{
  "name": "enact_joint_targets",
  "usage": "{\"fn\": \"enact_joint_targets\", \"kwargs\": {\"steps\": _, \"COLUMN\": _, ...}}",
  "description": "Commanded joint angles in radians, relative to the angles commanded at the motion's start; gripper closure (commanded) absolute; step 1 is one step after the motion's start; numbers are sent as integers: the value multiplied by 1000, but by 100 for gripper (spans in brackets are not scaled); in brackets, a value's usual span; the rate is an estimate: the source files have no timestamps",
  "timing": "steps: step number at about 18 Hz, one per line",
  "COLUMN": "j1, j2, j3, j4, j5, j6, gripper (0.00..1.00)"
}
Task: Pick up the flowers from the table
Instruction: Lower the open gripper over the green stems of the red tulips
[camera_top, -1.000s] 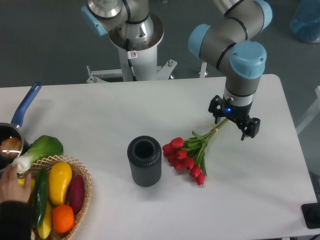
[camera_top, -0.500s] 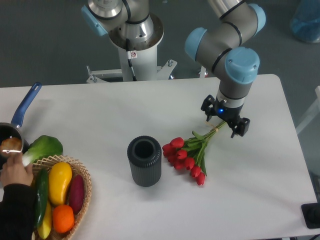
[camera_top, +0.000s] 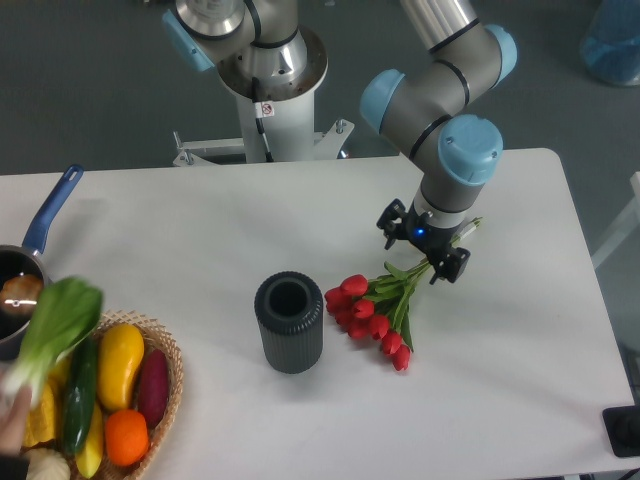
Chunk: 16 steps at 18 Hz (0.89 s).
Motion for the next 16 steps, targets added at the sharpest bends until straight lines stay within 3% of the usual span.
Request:
{"fn": "enact_joint_targets", "kwargs": {"steps": 13, "j1": -26, "j2": -54, "j3": 2, "j4": 100, "j5": -38, "j6": -12, "gripper": 0}}
{"fn": "enact_joint_targets", "kwargs": {"steps": 14, "j1": -29, "j2": -55, "j3": 2, "j4": 109, "j5": -38, "j6": -12, "gripper": 2}}
{"fn": "enact_joint_targets", "kwargs": {"steps": 16, "j1": -29, "j2": -63, "j3": 9, "j4": 117, "j5": -38, "j6": -12, "gripper": 19}}
